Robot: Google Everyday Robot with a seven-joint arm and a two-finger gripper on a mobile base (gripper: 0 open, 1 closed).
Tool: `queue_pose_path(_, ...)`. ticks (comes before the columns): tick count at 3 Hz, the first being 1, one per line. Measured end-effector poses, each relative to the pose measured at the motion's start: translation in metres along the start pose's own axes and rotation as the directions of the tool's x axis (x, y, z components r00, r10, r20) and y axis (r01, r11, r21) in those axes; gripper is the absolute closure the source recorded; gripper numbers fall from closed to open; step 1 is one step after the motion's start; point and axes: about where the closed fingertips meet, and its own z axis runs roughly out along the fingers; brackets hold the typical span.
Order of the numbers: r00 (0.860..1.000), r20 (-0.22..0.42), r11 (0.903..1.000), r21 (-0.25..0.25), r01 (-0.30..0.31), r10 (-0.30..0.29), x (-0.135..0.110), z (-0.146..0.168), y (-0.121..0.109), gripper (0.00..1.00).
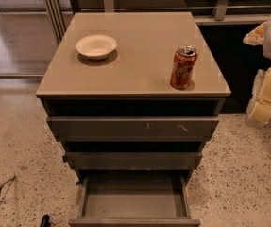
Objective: Place coke can into bottom drawer
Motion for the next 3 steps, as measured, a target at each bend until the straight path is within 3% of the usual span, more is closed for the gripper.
queue_pose_path(1, 1.000, 0.000, 1.0000, 0.000, 0.000, 0.000, 0.000, 0.000, 0.000, 0.00)
queue_pose_path(2, 1.000, 0.009, 0.9999, 0.016, -0.007, 0.006, 0.000, -0.001, -0.003, 0.15)
queue_pose_path(3, 0.998, 0.052, 0.9958, 0.077, -0.049, 0.045, 0.002, 0.003, -0.023, 0.38)
